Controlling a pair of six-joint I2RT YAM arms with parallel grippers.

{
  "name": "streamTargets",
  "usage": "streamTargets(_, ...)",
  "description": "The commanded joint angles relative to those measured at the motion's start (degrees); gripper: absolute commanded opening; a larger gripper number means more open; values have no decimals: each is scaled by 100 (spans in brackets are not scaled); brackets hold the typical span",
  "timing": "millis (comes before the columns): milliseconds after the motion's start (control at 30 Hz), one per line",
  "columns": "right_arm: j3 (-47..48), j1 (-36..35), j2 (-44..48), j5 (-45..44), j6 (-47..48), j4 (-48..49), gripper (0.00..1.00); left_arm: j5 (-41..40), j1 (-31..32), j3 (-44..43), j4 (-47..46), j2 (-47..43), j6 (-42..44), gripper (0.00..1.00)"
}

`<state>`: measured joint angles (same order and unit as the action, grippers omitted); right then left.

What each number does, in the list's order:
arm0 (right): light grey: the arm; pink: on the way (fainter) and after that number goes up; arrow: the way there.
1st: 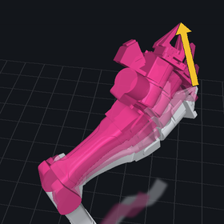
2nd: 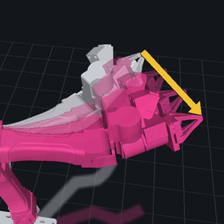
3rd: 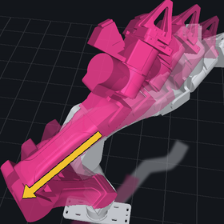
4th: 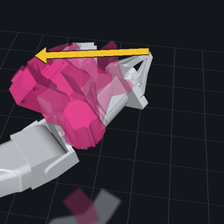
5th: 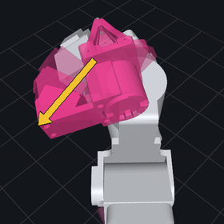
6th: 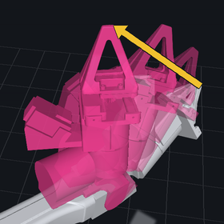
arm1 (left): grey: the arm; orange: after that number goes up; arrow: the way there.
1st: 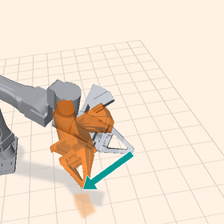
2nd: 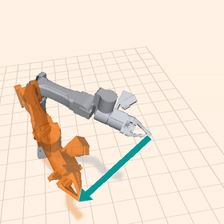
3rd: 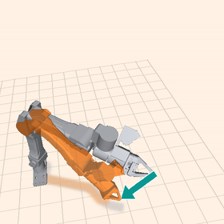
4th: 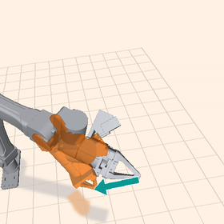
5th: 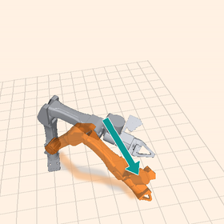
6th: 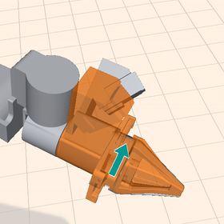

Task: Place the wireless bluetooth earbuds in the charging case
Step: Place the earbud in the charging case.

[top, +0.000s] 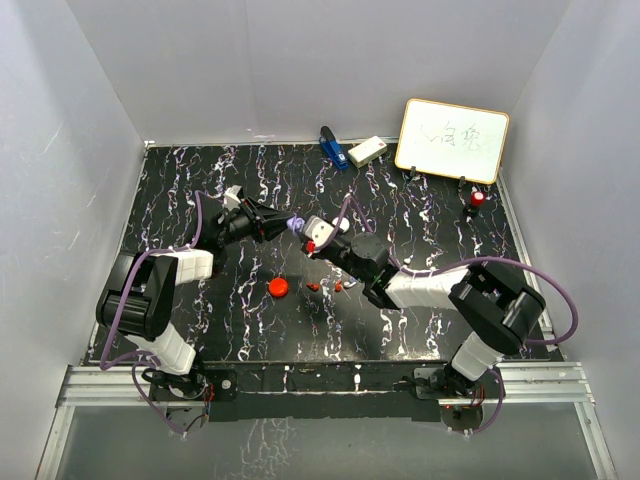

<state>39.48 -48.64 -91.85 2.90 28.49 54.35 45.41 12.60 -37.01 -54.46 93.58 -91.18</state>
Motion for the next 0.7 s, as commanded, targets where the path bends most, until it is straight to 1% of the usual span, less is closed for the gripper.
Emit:
streamTargets(0, 105, 4, 214, 24, -116, 165, 36, 39, 21, -72, -251, -10, -155, 0)
streamTargets(200, 69, 4, 525, -28, -342, 355, 45, 36, 23, -31, -344, 61, -150, 0)
streamTargets(300, 97, 5, 897, -414, -535, 179, 48, 27, 19, -10, -380, 120, -85, 0)
streamTargets(367, 175, 4, 1188, -902, -652, -244, 50, 15, 16, -13, -348, 157, 41, 0)
streamTargets(433, 393, 6, 1435, -1511, -791, -934, 50, 24, 22, -17, -355, 209, 139, 0)
streamTargets(467, 544, 11, 1542, -1838, -1033, -1478, 50, 35, 22, -12, -382, 243, 172, 0)
streamTargets(567, 1119, 93, 1648, -3017, -2222, -3237, 47, 97, 12, -7, -620, 336, 220, 0)
streamTargets(600, 1323, 167, 1622, -3166, -2610, -3961, 46, 130, 6, -17, -649, 363, 271, 0)
streamTargets(667, 1699, 289, 1494, -3091, -3299, -5263, 46, 211, 9, -50, -776, 397, 394, 0)
